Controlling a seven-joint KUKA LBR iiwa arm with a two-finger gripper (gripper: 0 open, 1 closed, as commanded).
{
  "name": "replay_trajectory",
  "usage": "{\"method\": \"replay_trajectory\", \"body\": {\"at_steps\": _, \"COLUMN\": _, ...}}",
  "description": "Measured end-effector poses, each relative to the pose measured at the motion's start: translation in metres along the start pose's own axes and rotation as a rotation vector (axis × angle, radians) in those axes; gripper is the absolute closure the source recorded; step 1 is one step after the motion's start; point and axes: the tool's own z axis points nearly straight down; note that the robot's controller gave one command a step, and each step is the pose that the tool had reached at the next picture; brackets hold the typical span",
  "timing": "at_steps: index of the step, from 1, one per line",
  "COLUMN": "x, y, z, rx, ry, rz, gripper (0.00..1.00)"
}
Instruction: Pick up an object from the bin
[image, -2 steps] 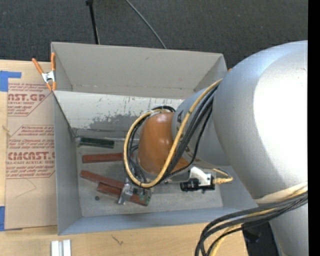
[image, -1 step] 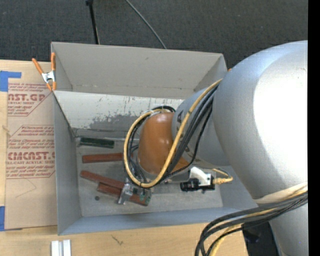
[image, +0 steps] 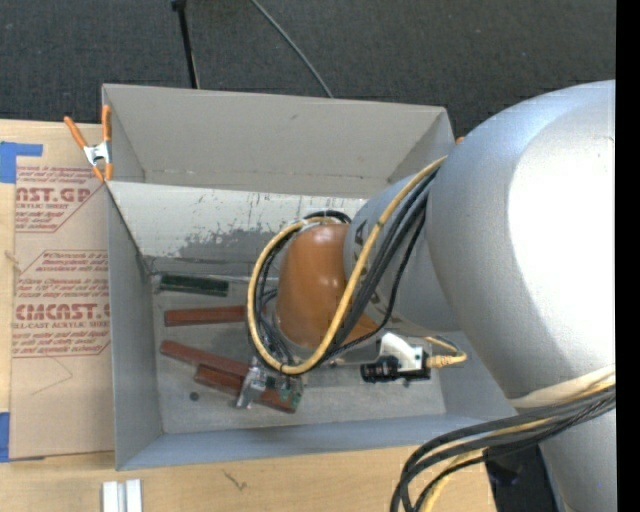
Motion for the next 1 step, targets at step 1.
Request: {"method": "replay_trajectory", "body": {"at_steps": 1, "x": 0.0031, "y": -0.0025, "z": -0.0088, "rx": 0.013, "ry": 0.016, "rz": -0.001, "gripper": 1.00}}
